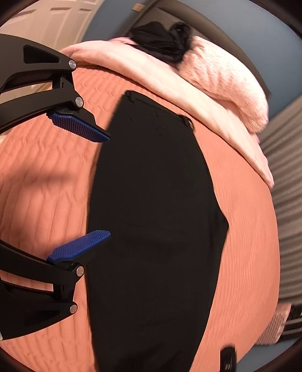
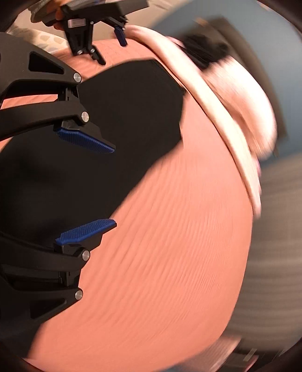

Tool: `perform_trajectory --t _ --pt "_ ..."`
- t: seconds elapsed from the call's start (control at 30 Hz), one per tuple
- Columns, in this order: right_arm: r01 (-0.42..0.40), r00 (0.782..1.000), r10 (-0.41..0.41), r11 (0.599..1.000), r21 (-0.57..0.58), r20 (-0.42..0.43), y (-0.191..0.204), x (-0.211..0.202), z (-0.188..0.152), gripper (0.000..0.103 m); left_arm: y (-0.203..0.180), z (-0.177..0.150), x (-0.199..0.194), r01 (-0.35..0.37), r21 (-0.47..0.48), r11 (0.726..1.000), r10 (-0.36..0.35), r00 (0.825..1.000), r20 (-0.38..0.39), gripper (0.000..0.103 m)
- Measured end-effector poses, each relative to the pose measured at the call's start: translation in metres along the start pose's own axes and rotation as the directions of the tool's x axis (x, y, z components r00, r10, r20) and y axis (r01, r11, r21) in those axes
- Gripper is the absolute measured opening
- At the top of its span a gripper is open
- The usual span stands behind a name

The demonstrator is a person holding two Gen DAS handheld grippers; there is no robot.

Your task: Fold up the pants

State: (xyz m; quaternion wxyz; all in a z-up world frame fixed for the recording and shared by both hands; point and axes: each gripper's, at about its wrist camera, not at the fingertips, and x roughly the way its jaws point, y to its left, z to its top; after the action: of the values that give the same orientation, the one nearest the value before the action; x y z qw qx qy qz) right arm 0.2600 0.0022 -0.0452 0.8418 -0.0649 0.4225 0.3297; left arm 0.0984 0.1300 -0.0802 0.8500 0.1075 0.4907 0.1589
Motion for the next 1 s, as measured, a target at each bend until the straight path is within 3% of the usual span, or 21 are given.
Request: perform_trajectory --t 0.17,0.37,0.5,0.57,0.63,0.67,0.7,0.9,1.0 --pt "-0.164 0.986 0.150 0.952 -0.259 -0.074 0.137 0.109 0.102 0.057 0.060 -0.007 0.028 0.032 -0.140 0.990 -0.039 0.998 -0.045 0.076" --pt "-0.201 0.977 0.153 0.886 -0.417 -0.145 0.235 0.217 0.170 0.056 0.094 -0.010 0.040 0.026 -0.126 0.992 -0.023 0.999 0.026 0.076" --pt "-0.163 0.977 0.078 0.868 -0.470 -0.197 0.257 0.276 0.189 0.050 0.106 -0.007 0.046 0.064 -0.121 0.991 -0.056 0.996 0.068 0.076" --pt "-0.160 0.971 0.044 0.854 -0.495 -0.237 0.259 0.296 0.184 0.039 0.108 -0.009 0.049 0.080 -0.125 0.989 -0.071 0.994 0.078 0.076" --pt "-0.153 0.972 0.036 0.845 -0.512 -0.231 0.262 0.303 0.183 0.021 0.112 -0.012 0.055 0.097 -0.140 0.985 -0.088 0.993 0.075 0.076" --pt "-0.168 0.971 0.056 0.852 -0.496 -0.232 0.262 0.304 0.187 0.007 0.114 -0.013 0.058 0.106 -0.151 0.983 -0.096 0.993 0.071 0.076" --pt "-0.174 0.971 0.075 0.871 -0.459 -0.226 0.260 0.303 0.194 0.003 0.117 -0.015 0.061 0.115 -0.167 0.979 -0.105 0.992 0.068 0.076" --pt "-0.083 0.986 0.013 0.902 -0.423 -0.166 0.261 0.326 0.215 0.003 0.129 -0.017 0.075 0.123 -0.226 0.966 -0.116 0.992 0.045 0.076" --pt "-0.087 0.984 0.015 0.913 -0.399 -0.180 0.261 0.328 0.214 0.006 0.128 -0.012 0.077 0.107 -0.218 0.970 -0.100 0.994 0.046 0.076"
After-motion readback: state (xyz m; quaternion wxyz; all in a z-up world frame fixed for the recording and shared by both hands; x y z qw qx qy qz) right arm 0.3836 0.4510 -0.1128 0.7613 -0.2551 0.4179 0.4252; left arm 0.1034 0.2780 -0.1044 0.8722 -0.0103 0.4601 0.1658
